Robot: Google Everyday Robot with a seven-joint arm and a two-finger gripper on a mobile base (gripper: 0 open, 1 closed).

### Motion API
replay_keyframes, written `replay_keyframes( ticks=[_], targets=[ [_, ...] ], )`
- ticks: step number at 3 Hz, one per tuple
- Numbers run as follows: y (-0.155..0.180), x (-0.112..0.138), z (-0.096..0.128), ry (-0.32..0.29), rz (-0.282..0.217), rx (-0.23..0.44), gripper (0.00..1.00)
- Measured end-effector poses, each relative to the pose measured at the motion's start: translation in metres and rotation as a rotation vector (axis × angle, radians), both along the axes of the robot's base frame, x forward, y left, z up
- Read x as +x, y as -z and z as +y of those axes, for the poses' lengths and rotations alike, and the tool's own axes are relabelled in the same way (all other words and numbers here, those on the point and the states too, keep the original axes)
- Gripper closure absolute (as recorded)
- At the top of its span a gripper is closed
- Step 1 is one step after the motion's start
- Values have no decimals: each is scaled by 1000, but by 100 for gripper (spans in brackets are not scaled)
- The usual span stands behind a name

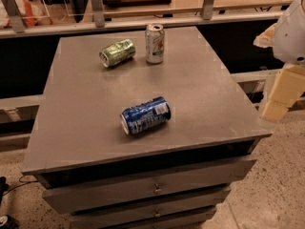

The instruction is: Place pepsi can upright

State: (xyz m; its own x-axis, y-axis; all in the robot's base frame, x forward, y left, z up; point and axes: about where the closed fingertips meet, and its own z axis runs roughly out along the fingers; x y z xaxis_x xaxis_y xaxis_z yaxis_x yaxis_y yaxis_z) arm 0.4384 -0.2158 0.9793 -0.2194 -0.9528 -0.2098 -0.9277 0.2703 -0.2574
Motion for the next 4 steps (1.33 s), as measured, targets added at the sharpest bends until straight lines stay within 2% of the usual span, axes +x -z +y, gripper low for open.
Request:
replay_keyframes(
  ticks=[1, 2, 3, 4],
  targets=[
    [0, 0, 0, 0, 0, 0, 0],
    [2, 2, 15, -46, -12, -30, 0],
    [13, 4, 43, -140, -12, -37, 0],
    [32, -2, 87, -299, 13, -26, 0]
  ],
)
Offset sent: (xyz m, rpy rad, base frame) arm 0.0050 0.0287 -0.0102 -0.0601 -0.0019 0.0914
